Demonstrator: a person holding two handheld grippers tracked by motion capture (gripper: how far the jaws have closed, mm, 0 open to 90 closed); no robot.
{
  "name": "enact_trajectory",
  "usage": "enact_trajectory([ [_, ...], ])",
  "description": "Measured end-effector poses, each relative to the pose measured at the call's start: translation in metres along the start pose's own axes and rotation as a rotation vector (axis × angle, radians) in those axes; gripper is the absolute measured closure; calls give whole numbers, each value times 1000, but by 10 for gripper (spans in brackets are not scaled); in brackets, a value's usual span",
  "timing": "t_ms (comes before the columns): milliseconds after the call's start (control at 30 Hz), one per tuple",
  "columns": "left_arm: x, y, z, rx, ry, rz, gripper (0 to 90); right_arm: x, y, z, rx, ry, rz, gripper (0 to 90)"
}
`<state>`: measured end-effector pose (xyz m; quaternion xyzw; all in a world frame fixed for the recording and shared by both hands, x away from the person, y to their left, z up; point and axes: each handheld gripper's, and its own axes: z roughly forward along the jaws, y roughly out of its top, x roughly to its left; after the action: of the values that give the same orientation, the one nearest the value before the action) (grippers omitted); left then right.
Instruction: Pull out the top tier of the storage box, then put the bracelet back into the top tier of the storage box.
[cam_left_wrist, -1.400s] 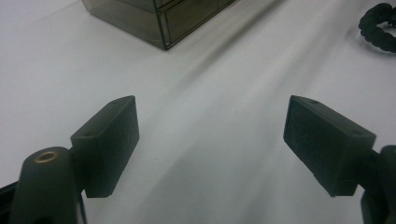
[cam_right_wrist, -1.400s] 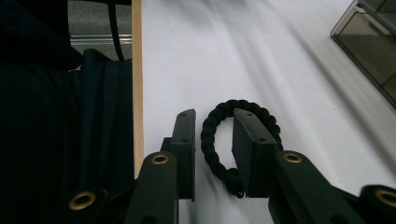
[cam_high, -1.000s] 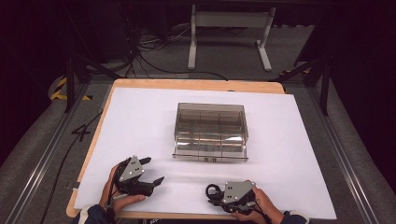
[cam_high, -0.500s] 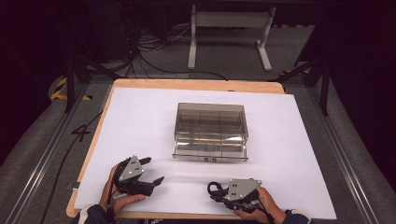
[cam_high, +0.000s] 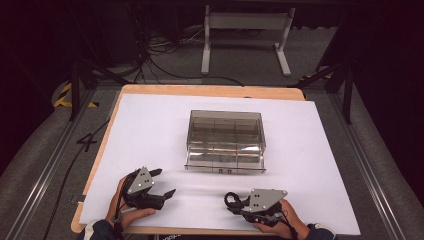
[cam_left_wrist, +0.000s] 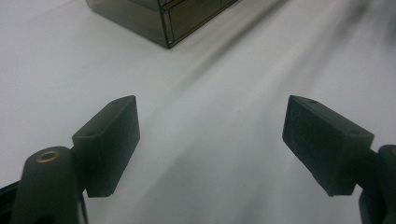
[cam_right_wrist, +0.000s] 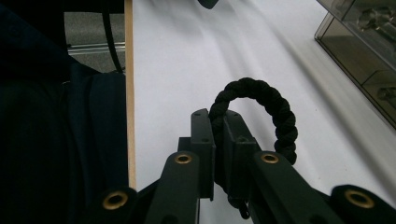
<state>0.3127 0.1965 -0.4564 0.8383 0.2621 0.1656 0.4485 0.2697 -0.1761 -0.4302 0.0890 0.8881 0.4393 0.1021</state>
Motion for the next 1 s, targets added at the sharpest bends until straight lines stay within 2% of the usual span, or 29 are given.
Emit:
enact_trajectory([
  [67,0,0,0,-5,-5,-10,195,0,1,-1,-5,0,-2,851],
  [333,1,0,0,-2,-3,-6,190,-2,4,-7,-5,-12,5,851],
  [467,3,1,-3,-18,7,-11,189,-3,9,-12,-13,-30,-11,851],
  [733,1,1,-5,-20,17,-7,190,-3,28,-30,-33,-54,-39,851],
  [1000,0,1,-3,-9,4,-2,209,-11,49,-39,-19,-72,-66,851],
])
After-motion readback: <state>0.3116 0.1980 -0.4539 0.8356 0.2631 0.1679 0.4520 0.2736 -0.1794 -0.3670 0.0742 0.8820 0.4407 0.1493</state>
